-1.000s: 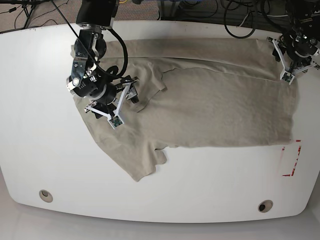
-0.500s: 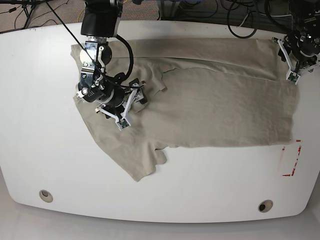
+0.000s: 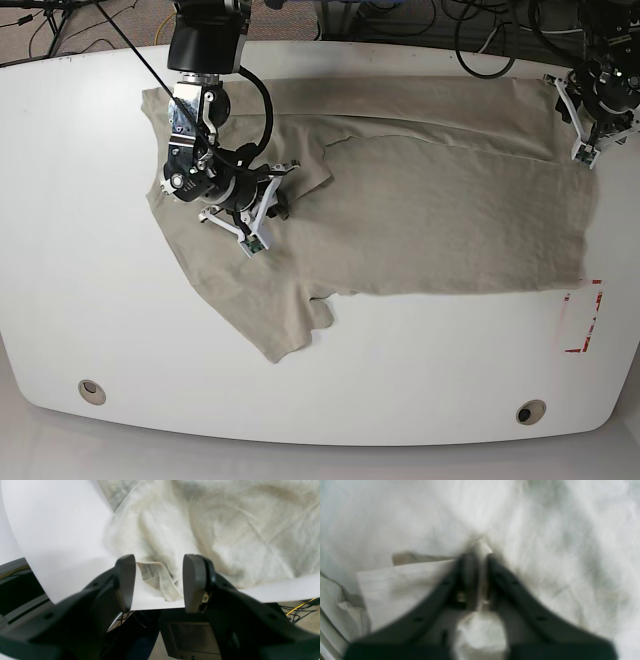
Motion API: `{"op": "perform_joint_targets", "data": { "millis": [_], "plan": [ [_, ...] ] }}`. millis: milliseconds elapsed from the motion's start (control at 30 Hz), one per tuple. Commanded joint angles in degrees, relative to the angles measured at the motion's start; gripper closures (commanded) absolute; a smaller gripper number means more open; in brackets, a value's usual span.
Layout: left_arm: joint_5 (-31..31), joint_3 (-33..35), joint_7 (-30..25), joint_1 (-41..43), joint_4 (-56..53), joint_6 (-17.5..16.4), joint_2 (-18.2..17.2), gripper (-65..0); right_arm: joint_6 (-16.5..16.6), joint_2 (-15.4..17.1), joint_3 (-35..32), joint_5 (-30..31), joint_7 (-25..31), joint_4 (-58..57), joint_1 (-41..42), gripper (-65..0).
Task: Layout the t-shirt on the table in an organized manner, then fold the t-shirt properly
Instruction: 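Grasp the sleeve fabric with the right gripper and pull it outward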
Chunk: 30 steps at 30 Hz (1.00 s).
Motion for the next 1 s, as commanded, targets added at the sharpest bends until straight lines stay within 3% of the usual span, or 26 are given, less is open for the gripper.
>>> {"op": "perform_joint_targets", "data": {
  "millis": [0,567,967],
  "plan": [
    [0.1,-0.3,-0.7,-0.1,0.6,0.1,-0.8,-28.1,0.1,0.1,0.0,0.8,1.0,1.2,1.2,-1.6],
    [0.1,0.5,-0.7,-0.1,0.4,0.1,-0.8,-28.1,0.1,0.3,0.0,0.8,-2.8,14.1,-0.2,-2.1],
    [0.2,3.1,-0.7,-0.1,0.4,0.1,-0.9,-28.1,0.1,0.3,0.0,0.8,-2.7,14.6,1.6,-2.4]
  ]
}}
